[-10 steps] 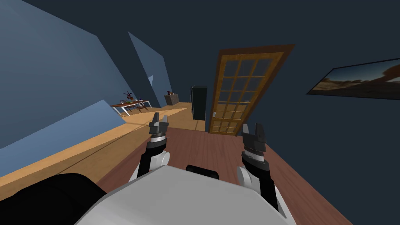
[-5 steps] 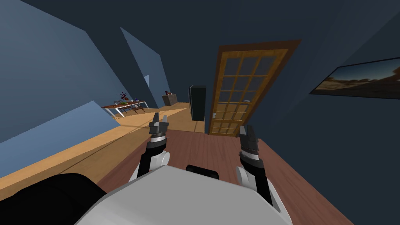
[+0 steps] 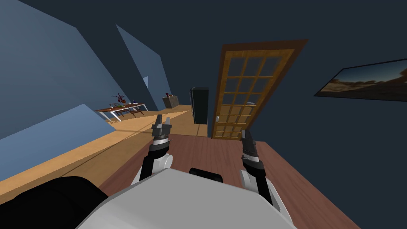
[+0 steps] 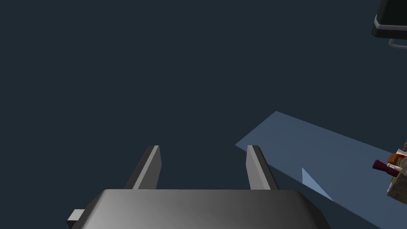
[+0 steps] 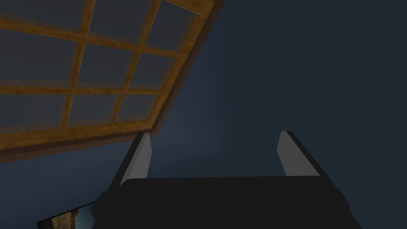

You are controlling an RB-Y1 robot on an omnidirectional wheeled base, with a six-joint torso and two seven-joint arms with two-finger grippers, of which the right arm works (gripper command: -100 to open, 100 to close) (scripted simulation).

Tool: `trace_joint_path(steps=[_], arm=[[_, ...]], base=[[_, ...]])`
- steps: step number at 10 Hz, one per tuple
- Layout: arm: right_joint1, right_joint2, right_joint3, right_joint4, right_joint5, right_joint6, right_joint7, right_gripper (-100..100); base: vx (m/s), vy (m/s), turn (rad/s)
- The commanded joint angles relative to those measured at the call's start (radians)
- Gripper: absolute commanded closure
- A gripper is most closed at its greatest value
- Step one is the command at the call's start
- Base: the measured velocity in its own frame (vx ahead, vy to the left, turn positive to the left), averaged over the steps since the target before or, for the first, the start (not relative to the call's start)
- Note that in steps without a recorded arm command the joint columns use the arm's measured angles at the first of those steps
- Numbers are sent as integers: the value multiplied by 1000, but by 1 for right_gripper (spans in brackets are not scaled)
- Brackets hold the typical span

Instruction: Pull the door open

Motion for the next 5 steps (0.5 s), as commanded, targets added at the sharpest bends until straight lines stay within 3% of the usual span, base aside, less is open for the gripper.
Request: trace_joint_path(steps=[1,5], arm=[[-16,-9,-10,36,17,-7,24,-100],[-40,-21,-24,112,53,-29,70,-100]], base=[[136,45,-57],[99,42,-44]])
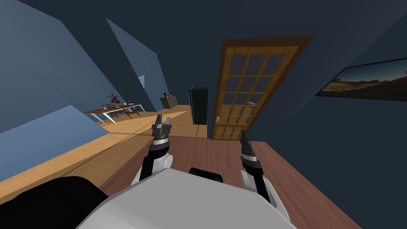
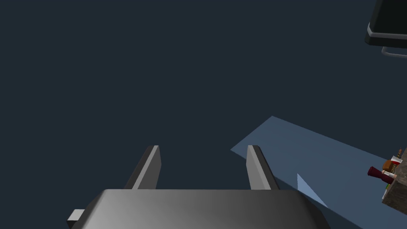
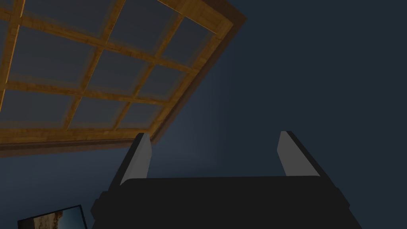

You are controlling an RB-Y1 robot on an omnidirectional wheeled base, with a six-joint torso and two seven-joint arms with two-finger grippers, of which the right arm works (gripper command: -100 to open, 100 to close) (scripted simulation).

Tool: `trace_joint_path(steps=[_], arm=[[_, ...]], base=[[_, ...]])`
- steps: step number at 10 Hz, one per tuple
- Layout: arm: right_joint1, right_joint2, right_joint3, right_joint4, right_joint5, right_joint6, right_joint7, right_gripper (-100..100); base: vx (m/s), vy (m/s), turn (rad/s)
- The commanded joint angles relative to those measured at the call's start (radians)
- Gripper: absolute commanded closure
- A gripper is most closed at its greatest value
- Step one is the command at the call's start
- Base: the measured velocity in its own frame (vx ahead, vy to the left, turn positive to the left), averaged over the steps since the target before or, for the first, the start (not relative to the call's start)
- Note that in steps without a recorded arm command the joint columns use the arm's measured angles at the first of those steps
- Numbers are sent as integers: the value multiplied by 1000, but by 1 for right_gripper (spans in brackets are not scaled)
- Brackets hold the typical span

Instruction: Pull the door open

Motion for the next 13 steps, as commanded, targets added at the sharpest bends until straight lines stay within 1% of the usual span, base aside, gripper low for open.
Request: trace_joint_path(steps=[1,13], arm=[[-14,-5,-7,35,16,-7,22,-100],[-93,-34,-52,289,135,-82,179,-100]], base=[[93,39,-44],[95,36,-47]])
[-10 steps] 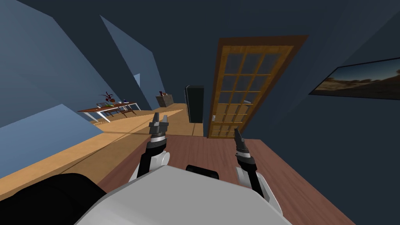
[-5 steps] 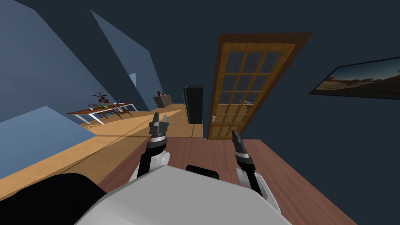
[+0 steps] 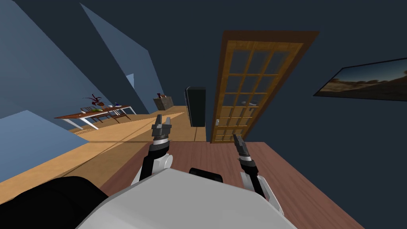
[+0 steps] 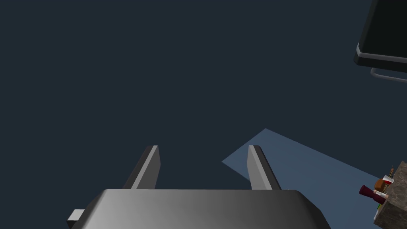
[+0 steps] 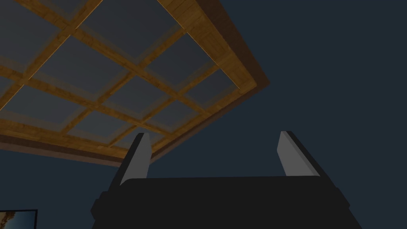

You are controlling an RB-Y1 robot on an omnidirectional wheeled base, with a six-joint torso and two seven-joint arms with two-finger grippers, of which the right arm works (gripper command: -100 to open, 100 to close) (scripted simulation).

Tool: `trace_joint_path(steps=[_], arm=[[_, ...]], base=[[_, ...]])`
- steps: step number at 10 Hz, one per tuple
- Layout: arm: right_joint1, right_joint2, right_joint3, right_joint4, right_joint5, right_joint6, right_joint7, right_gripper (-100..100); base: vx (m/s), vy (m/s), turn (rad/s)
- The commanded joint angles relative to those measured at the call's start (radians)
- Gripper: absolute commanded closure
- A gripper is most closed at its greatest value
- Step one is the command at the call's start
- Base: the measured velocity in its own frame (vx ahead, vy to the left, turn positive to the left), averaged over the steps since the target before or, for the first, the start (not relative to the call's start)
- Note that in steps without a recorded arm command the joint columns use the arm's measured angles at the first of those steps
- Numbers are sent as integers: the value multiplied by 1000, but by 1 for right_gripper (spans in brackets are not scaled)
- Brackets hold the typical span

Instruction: Pull the door open

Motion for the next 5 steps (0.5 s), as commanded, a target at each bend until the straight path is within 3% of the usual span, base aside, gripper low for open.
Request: trace_joint_path(steps=[1,5], arm=[[-9,-4,-7,37,17,-13,23,-100],[-37,-12,-23,125,58,-39,78,-100]], base=[[108,55,-59],[88,36,-50]])
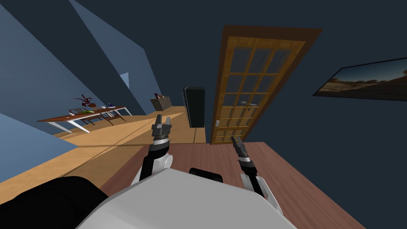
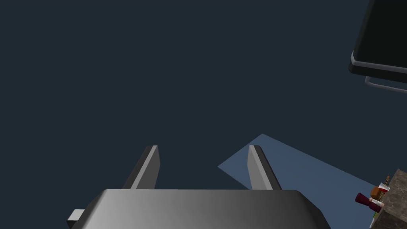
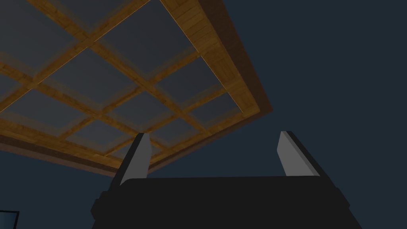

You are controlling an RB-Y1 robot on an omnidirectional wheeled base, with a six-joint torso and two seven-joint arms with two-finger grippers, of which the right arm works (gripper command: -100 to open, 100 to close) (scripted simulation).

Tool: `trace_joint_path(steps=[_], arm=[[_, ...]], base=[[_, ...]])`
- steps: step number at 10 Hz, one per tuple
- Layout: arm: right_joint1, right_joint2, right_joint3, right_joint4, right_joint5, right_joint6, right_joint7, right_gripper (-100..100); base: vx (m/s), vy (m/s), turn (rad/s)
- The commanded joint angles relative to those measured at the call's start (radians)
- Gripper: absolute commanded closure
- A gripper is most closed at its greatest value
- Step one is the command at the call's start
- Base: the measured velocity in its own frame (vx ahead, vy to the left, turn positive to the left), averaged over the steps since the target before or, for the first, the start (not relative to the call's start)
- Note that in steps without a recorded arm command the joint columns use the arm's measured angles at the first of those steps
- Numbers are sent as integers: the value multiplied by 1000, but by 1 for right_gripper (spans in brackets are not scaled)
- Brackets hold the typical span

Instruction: Pull the door open

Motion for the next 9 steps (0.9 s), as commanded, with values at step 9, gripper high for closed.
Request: trace_joint_path(steps=[9], arm=[[-67,-16,-38,212,100,-62,132,-100]], base=[[96,41,-50]])
